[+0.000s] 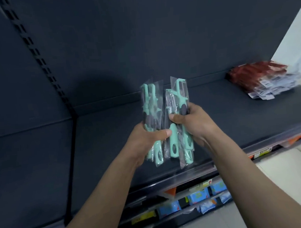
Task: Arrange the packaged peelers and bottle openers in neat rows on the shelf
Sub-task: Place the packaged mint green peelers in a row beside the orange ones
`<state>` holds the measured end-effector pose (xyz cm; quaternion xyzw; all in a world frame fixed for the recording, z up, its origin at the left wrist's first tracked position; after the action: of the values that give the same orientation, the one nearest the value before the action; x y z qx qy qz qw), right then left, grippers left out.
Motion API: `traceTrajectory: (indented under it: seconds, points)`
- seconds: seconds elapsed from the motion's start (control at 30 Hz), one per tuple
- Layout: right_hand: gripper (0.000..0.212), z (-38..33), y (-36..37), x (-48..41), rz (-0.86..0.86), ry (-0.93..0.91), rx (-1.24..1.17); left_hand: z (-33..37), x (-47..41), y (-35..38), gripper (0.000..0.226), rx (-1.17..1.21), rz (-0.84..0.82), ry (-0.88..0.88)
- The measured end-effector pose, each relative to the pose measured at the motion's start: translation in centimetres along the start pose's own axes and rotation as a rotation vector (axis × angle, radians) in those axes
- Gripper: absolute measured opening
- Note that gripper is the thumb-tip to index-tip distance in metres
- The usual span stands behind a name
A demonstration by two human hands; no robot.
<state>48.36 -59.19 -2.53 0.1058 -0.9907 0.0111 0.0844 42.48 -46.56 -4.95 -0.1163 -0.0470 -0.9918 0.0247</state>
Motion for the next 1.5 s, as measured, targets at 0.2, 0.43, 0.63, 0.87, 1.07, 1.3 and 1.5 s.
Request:
traceTrajectory:
  seconds: [0.2,0.43,0.63,0.87,1.07,1.3,1.5]
  points:
    - [0.018,0.5,-0.6,-1.9,-0.113,0.085,-0.085,0.4,-1.7,2.7,0.04,0.091,-0.029,-0.008]
    - [0.017,0.6,-5.2,-4.1,-0.008,0.163,-0.004,-0.8,-6.7,6.3,0.032,0.114,-0.105,-0.079]
    - [0.024,0.6,-9.4,-5.9,0.035,0.195,-0.035,-0.3,-9.9,10.6,0.031,0.194,-0.201,-0.076]
    - [0.013,1.5,-12.7,-9.1,-0.013,0.192,-0.084,-0.3,-13.1,12.7,0.043,0.172,-0.097,-0.053]
    - [0.004,1.7,-16.6,-12.3,-0.065,0.18,0.035,-1.3,-15.3,14.7,0.043,0.257,0.122,-0.082]
    - [0.02,1.0,-22.6,-15.7,-0.049,0.059,0.443,-1.8,-16.7,17.2,0.033,0.216,0.294,-0.101]
    - [0.037,-0.1,-24.1,-16.4,-0.012,-0.097,0.656,-2.0,-16.0,17.6,0.019,0.219,0.344,-0.096]
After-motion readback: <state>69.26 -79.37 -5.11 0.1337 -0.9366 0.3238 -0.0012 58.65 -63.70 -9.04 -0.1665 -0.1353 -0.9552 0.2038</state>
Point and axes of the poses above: each hand's wrist, its own x-axis away from the middle knuckle, its own y-axis out of the palm, z = x × y, the point moved 10 cm from there along -x, towards the middle knuckle
